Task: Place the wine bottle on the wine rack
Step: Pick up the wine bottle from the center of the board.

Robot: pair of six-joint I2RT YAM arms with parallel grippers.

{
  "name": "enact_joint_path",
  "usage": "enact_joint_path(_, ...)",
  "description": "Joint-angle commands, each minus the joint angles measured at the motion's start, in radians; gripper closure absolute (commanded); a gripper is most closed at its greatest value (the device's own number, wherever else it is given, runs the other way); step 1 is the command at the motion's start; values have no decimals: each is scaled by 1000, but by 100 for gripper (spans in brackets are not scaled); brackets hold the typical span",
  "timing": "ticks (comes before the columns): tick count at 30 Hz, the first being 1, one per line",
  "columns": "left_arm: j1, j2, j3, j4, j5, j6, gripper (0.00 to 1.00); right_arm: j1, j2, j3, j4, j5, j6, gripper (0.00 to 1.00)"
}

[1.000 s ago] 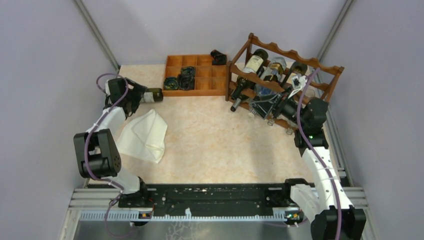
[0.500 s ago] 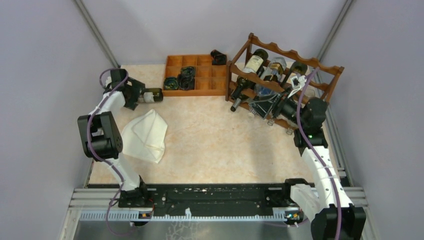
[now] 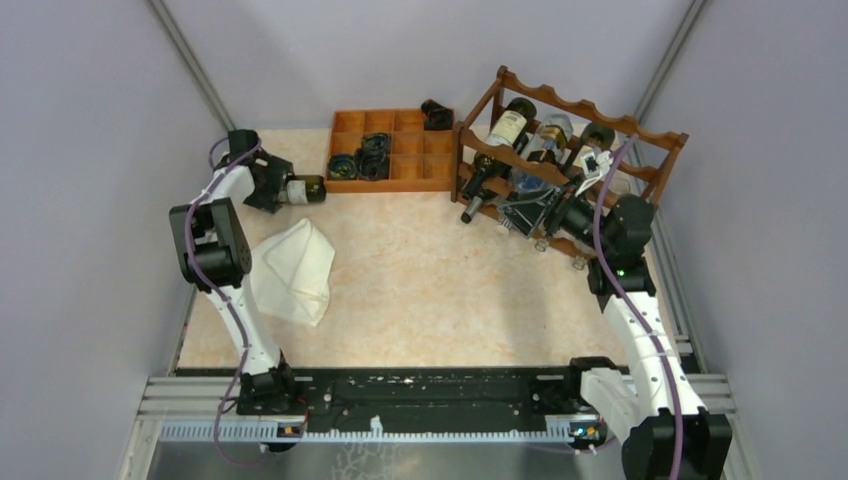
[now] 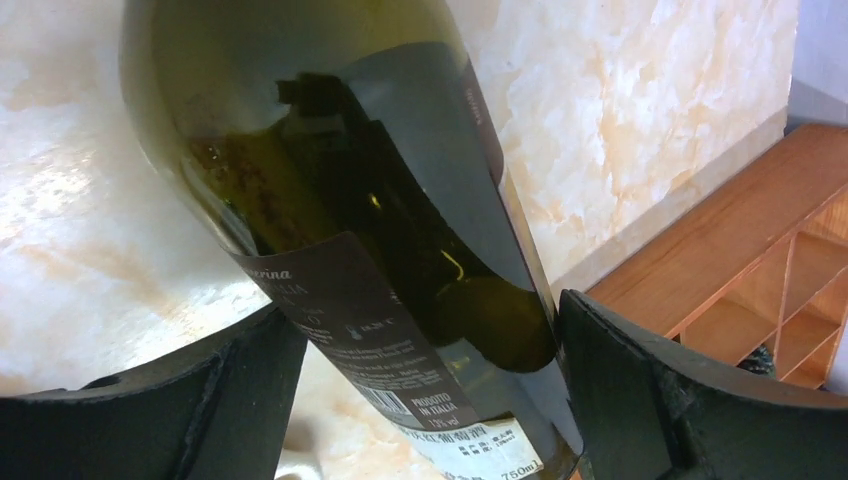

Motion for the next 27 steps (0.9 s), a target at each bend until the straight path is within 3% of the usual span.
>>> enact_joint_path(1, 14, 75, 62, -103, 0, -92, 7, 10, -6, 6, 41, -1, -5, 5)
enact_joint_path(4, 15, 100, 79, -118, 21, -114, 19, 9, -13, 5, 35, 0, -9, 5)
enact_joint_path(6, 16, 107, 80, -117, 35, -124, 21, 9, -15, 6, 30, 2, -11, 5)
enact_joint_path(12, 18, 165, 118, -137, 73, -118, 4, 10, -17, 11, 34, -1, -10, 5)
enact_joint_path(16, 18, 205, 139, -158, 141, -127, 4, 10, -22, 10, 32, -4, -10, 5)
enact_joint_path(19, 18, 215, 138, -154, 175, -135, 16, 10, -29, 8, 24, -2, -13, 5)
enact_joint_path(24, 22, 149, 101, -103, 231, -75, 59, 10, -36, 7, 16, -2, -16, 5)
enact_joint_path(27, 23, 32, 18, -10, 237, 17, 74, 10, -37, 5, 14, -3, -19, 5)
